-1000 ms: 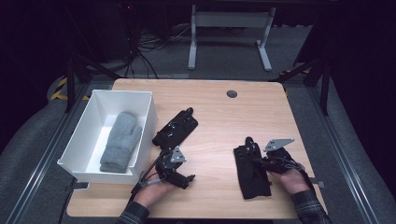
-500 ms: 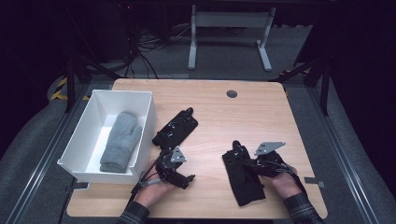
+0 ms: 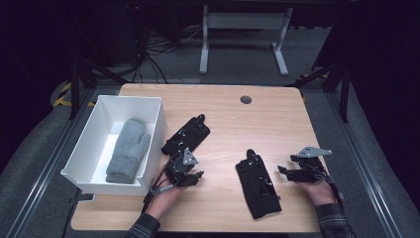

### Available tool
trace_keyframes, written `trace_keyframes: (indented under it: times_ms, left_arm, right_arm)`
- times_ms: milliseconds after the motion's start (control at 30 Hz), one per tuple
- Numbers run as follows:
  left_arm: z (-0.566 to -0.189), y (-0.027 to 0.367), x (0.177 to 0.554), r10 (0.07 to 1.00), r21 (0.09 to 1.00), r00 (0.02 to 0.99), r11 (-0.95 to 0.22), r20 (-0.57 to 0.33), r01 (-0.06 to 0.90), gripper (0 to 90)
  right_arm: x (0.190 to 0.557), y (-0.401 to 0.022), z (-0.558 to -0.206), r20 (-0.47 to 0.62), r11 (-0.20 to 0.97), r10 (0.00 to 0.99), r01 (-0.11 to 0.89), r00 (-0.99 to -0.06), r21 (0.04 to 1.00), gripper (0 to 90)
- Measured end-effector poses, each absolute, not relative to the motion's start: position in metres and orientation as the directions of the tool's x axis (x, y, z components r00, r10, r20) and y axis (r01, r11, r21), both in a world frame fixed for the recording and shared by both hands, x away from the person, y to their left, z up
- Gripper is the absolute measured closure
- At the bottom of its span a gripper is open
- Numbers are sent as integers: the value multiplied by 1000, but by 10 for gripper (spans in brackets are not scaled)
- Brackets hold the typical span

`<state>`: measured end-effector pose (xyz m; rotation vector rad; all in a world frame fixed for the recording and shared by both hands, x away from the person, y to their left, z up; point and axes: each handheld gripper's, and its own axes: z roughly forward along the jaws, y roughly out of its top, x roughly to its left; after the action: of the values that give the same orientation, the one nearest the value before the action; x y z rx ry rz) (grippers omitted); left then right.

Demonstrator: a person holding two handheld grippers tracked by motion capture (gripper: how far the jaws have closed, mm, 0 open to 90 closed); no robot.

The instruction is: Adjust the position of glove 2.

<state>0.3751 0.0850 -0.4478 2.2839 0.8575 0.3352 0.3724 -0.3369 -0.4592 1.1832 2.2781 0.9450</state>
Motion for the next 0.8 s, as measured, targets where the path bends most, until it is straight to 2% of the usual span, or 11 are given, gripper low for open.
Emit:
trace_keyframes:
  times_ms: [167, 233, 433, 567, 800]
  left_arm:
    - [-437, 85, 394, 706, 672, 708, -519, -10, 528, 851]
    - [-433, 86, 403, 727, 677, 687, -501, -9, 539, 894]
    - [-432, 87, 429, 782, 677, 623, -457, -3, 577, 897]
    - [-436, 87, 441, 809, 683, 588, -432, 5, 589, 897]
    - [-452, 87, 465, 831, 628, 556, -429, -7, 649, 897]
  right_arm:
    - [376, -340, -464, -38, 402, 836, 563, -548, 722, 236]
    - [376, -340, -464, -47, 405, 836, 558, -546, 724, 227]
    - [377, -341, -468, -32, 387, 838, 552, -545, 739, 174]
    - [377, -341, -468, -36, 388, 838, 550, -544, 740, 169]
    - [378, -341, -468, -35, 389, 838, 550, -545, 739, 166]
